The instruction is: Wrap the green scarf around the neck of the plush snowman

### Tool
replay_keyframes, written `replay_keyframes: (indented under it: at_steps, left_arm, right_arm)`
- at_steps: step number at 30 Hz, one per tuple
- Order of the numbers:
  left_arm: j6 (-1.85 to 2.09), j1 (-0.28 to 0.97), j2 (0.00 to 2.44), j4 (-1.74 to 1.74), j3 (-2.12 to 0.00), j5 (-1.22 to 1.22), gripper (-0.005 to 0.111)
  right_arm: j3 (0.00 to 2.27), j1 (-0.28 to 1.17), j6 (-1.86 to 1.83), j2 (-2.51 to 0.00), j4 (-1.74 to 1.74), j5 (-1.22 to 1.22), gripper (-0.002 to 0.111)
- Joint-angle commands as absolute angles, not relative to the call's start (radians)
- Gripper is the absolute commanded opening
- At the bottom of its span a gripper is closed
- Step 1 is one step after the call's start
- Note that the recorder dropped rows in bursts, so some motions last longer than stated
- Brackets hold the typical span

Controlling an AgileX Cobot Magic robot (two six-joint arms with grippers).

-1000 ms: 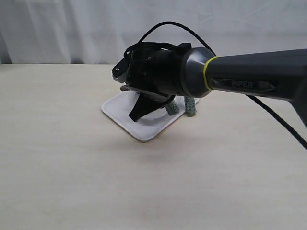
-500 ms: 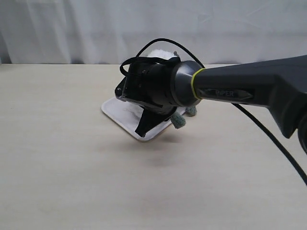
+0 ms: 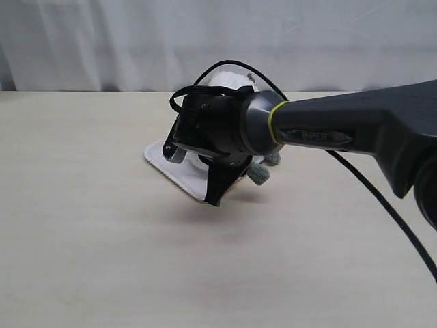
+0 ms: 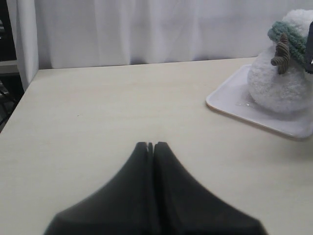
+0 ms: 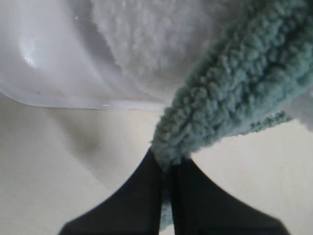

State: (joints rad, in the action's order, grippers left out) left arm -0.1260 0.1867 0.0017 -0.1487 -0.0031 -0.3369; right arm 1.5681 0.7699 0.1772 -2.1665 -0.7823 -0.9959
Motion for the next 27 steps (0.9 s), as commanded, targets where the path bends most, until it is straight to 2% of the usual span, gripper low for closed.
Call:
replay_keyframes:
  at_steps: [1, 7, 17, 27]
  left_arm:
    - [-0.127, 0.186, 0.0, -0.146, 0.0, -0.321, 0.0]
    - [-0.127, 0.186, 0.0, -0.146, 0.0, -0.321, 0.0]
    - [-0.127, 0.186, 0.0, -0.146, 0.0, -0.321, 0.0]
    - [-0.127, 0.186, 0.0, -0.146, 0.0, -0.324, 0.0]
  right_arm:
    - [1.57, 0.765, 0.135, -2.196, -0.805, -1.014, 0.004]
    - [1.57, 0.765, 0.133, -2.198, -0.95, -1.133, 0.004]
    - [1.564, 0.765, -0.086, -2.198, -0.872, -1.087, 0.004]
    - [1.564, 0.765, 0.006, -2.198, -0.984, -1.115, 0.004]
